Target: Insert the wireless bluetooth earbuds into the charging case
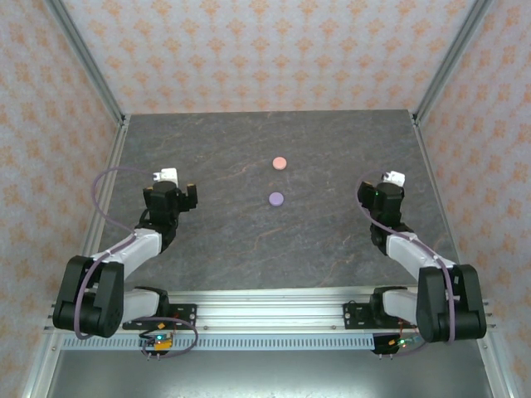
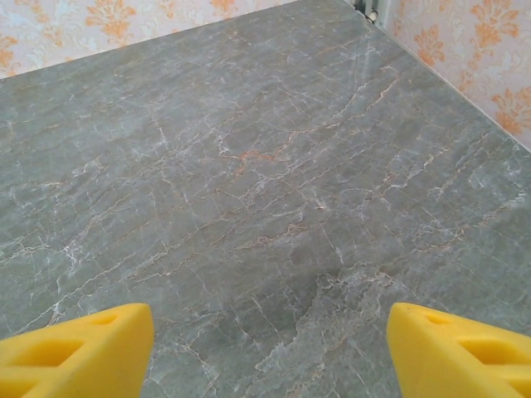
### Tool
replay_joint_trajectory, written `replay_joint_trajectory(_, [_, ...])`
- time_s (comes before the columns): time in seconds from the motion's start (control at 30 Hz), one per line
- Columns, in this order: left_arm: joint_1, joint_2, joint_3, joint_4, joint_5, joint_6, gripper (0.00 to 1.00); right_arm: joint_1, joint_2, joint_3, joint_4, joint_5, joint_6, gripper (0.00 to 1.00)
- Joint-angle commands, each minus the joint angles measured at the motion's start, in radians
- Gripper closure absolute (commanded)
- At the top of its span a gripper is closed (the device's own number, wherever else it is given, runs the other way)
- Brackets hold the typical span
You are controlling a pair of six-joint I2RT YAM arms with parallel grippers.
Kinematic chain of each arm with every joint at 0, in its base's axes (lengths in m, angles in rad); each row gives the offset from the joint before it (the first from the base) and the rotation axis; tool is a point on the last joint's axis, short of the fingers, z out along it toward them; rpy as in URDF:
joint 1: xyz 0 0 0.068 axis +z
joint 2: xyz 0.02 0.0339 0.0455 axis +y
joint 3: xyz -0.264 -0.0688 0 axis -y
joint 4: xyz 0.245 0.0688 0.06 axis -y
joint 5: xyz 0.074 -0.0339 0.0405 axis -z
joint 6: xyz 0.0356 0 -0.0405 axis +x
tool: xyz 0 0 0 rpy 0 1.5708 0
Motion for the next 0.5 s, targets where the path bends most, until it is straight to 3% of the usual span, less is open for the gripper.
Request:
replay_joint_trajectory(0.0, [0.02,0.024,-0.023,0.157,0.114,0.041,0.0,-0.007,0.037,-0.027,0.144,-0.035,-0.024,0.25])
replay_joint_trajectory(0.47, [0.055,0.158,-0.089,0.406,0.174,0.066,0.0,-0.057,0.195,-0.028,0.332,-0.122,-0.05,0.24])
